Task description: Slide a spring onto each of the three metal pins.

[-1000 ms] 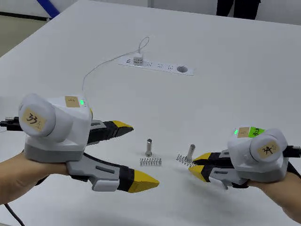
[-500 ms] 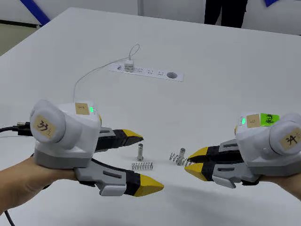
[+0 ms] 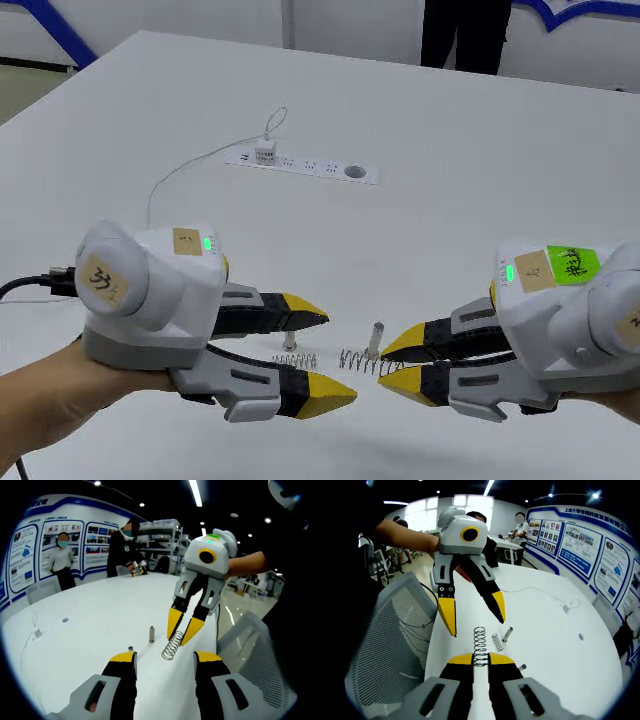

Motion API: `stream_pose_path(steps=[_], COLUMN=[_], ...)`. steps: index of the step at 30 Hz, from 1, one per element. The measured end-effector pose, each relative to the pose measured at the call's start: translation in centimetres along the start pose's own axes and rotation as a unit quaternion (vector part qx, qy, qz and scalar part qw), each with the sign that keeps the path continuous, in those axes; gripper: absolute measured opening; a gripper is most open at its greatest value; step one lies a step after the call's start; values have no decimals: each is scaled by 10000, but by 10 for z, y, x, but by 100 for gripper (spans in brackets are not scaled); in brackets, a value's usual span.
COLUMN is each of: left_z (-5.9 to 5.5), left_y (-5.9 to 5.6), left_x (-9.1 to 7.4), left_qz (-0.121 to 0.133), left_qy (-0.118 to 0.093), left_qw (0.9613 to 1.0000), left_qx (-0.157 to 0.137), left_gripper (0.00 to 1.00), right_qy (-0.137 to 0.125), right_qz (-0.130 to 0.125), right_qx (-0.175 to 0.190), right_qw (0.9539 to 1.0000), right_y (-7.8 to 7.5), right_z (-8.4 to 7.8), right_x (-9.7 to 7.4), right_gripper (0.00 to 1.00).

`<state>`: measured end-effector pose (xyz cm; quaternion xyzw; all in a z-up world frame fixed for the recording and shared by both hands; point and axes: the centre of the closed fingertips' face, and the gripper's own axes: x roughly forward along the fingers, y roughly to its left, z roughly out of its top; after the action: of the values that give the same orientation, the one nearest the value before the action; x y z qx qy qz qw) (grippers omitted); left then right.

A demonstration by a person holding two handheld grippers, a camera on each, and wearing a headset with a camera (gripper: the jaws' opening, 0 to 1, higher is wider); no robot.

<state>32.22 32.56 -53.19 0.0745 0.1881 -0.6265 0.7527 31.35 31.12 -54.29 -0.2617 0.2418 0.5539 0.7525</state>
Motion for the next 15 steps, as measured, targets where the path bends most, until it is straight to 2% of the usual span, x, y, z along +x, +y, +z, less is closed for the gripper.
stream_pose_path(steps=[11, 15], left_z=[-1, 0], left_y=[-7, -9], left_x=[3, 2], left_qz=[-72, -130], left_qy=[19, 17], left_qw=[9999, 9998], left_qx=[128, 163], left_gripper=[40, 33], right_qy=[41, 59], right_qz=[113, 93], right_qx=[-317, -398], right_qw=[9994, 9991], right_y=[9, 9], right_z=[7, 7], right_x=[0, -1], right_gripper=[10, 10])
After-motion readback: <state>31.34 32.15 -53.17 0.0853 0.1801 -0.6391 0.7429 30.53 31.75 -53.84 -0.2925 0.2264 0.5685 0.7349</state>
